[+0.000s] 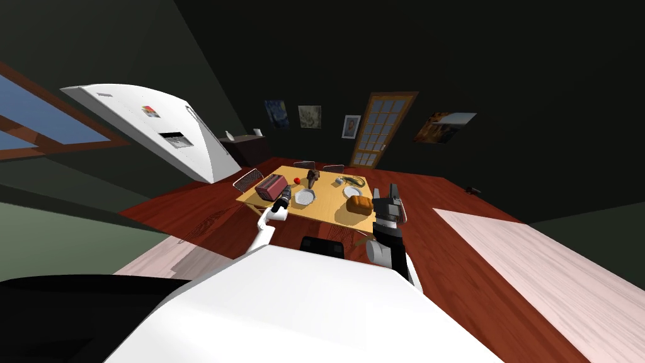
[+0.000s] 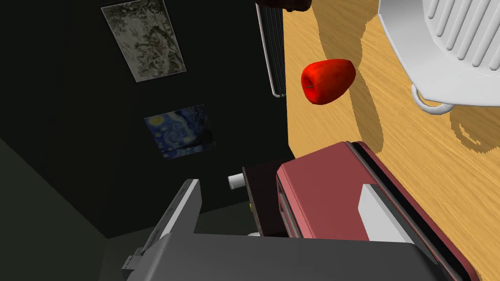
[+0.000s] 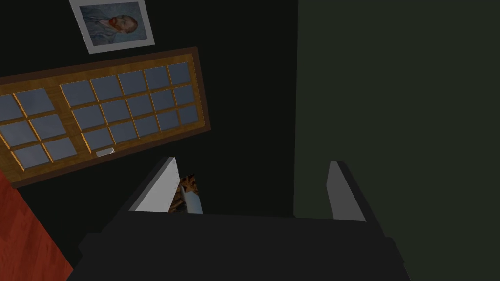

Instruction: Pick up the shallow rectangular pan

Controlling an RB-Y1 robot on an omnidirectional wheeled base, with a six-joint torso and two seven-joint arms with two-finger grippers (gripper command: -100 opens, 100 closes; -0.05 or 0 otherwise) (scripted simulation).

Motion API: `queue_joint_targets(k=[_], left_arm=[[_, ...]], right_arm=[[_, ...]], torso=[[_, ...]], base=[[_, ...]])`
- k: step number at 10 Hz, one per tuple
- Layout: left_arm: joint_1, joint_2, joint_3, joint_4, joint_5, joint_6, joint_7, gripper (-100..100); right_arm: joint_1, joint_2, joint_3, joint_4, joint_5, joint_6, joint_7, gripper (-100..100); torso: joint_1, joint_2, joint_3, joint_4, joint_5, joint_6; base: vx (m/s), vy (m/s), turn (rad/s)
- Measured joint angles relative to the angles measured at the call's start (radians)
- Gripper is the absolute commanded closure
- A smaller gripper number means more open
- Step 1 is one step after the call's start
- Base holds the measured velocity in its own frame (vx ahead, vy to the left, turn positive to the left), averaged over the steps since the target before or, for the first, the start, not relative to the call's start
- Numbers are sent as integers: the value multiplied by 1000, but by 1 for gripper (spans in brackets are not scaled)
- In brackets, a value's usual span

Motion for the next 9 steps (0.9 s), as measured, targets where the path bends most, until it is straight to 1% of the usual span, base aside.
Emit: queue_joint_targets(k=[1, 3, 4, 6, 8, 9], left_arm=[[-18, 0, 4, 27, -1, 29, -4, -100], [-40, 0, 10, 64, -2, 74, -8, -100], [-54, -5, 14, 95, -7, 83, -11, -100], [-104, -3, 26, 170, -9, 123, -17, -100], [-127, -6, 31, 219, -12, 167, -22, -100], [-146, -12, 37, 248, -17, 194, -26, -100]], right_arm=[[0, 0, 0, 0, 0, 0, 0, 0], [0, 0, 0, 0, 0, 0, 0, 0], [0, 0, 0, 0, 0, 0, 0, 0], [0, 0, 0, 0, 0, 0, 0, 0], [0, 0, 0, 0, 0, 0, 0, 0], [0, 0, 0, 0, 0, 0, 0, 0]], torso=[[-1, 0, 0, 0, 0, 0], [0, 0, 0, 0, 0, 0], [0, 0, 0, 0, 0, 0], [0, 0, 0, 0, 0, 0], [0, 0, 0, 0, 0, 0], [-1, 0, 0, 0, 0, 0]], base=[[8, -28, -21], [7, -23, -37], [1, -22, -44], [4, -29, -54], [8, -29, -62], [6, -21, -21]])
